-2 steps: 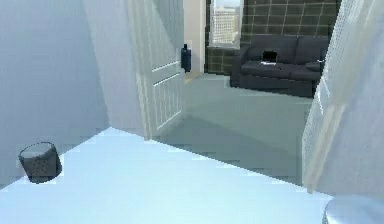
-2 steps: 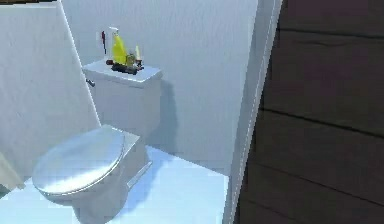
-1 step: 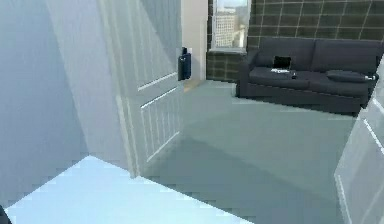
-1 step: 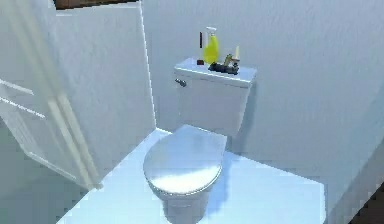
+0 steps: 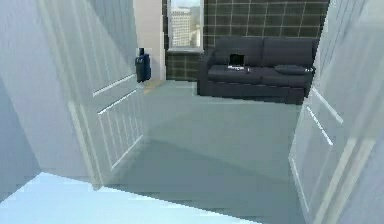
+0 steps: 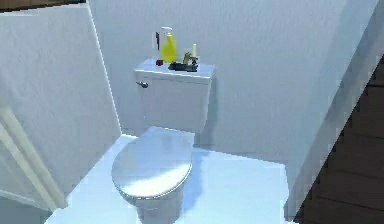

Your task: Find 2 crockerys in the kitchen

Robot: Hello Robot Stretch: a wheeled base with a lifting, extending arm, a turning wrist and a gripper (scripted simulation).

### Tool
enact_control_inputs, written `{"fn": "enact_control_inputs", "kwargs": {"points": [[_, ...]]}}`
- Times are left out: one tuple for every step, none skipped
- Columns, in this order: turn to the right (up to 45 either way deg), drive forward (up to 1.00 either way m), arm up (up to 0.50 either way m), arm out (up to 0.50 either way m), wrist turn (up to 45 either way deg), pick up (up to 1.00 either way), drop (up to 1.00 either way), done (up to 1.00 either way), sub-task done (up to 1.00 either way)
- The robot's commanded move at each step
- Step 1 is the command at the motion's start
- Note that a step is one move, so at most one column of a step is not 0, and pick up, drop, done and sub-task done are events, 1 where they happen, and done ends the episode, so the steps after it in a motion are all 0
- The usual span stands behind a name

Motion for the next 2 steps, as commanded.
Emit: {"fn": "enact_control_inputs", "kwargs": {"points": [[0.0,1.00,0.00,0.00,0.0,0.00,0.00,0.00,0.00],[3.0,0.00,0.00,0.00,0.0,0.00,0.00,0.00,0.00]]}}
